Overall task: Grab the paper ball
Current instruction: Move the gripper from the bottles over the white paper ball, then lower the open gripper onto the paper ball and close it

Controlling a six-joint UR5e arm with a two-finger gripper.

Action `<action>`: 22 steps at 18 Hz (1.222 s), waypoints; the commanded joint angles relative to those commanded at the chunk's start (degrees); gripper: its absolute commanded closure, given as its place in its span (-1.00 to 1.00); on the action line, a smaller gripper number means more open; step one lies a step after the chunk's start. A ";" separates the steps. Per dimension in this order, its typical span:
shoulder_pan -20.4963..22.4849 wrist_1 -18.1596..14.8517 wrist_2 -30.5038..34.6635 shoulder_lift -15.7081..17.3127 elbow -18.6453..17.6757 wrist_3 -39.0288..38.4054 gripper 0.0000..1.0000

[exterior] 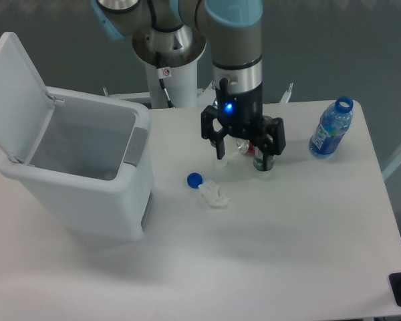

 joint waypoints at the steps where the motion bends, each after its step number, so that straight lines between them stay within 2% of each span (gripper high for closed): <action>1: 0.00 0.09 0.09 0.00 -1.49 0.00 -1.00; 6: -0.09 -0.18 0.17 -0.44 -6.33 1.75 -1.00; 9: -0.09 -0.35 1.40 -2.81 -7.83 6.67 -1.00; 15: -1.32 -0.53 2.37 -10.27 -8.09 8.35 -1.00; 19: -1.32 -0.35 2.46 -13.00 -7.48 8.44 -1.00; 22: -1.23 -0.26 4.83 -14.41 -6.95 8.35 -0.99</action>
